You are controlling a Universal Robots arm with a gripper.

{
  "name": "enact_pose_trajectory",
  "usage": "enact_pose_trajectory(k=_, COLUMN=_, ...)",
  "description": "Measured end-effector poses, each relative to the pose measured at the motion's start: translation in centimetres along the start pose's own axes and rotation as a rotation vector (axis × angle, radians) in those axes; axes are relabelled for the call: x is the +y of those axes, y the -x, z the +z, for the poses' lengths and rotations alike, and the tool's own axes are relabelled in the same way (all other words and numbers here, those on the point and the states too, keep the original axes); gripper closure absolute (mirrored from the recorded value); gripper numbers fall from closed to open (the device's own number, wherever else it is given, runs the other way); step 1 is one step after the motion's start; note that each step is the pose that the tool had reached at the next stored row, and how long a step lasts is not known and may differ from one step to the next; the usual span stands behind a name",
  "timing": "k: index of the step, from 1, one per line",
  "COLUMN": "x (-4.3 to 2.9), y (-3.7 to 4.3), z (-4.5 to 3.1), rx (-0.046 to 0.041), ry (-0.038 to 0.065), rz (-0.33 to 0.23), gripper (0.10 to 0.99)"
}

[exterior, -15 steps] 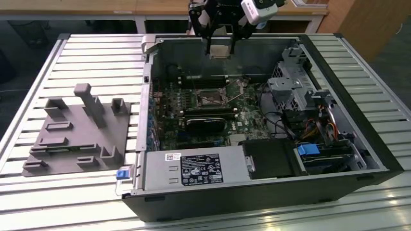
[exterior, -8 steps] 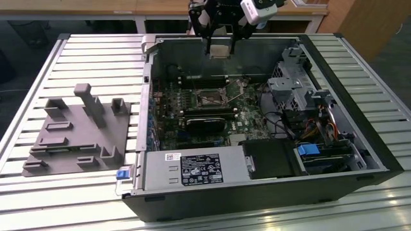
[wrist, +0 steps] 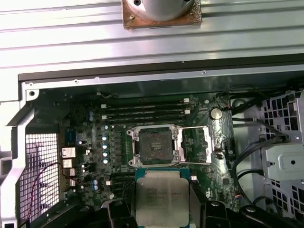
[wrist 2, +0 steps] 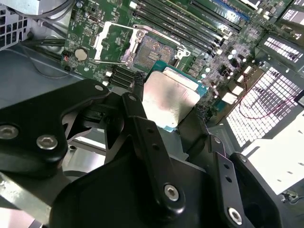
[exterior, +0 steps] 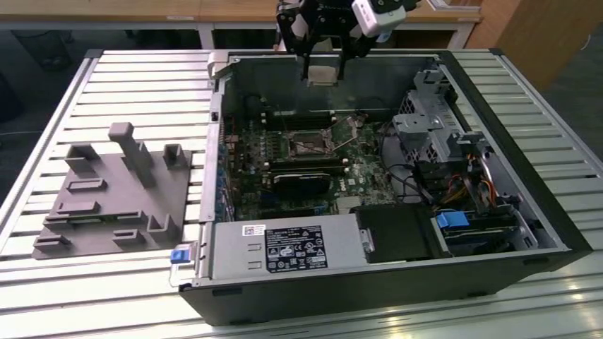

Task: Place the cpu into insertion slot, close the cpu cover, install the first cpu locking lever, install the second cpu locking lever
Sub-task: 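Place the cpu into insertion slot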

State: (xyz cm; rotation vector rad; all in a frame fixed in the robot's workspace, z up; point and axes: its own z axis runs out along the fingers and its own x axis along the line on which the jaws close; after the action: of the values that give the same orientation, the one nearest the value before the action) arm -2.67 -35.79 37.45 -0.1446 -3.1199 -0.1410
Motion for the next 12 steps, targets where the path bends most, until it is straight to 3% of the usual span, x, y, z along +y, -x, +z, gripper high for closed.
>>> enact_pose_trajectory(k=12, x=0.00, y=0.00, z=0.00, rx=-0.0014, ry=0.000, rz=0.015, gripper=0.545)
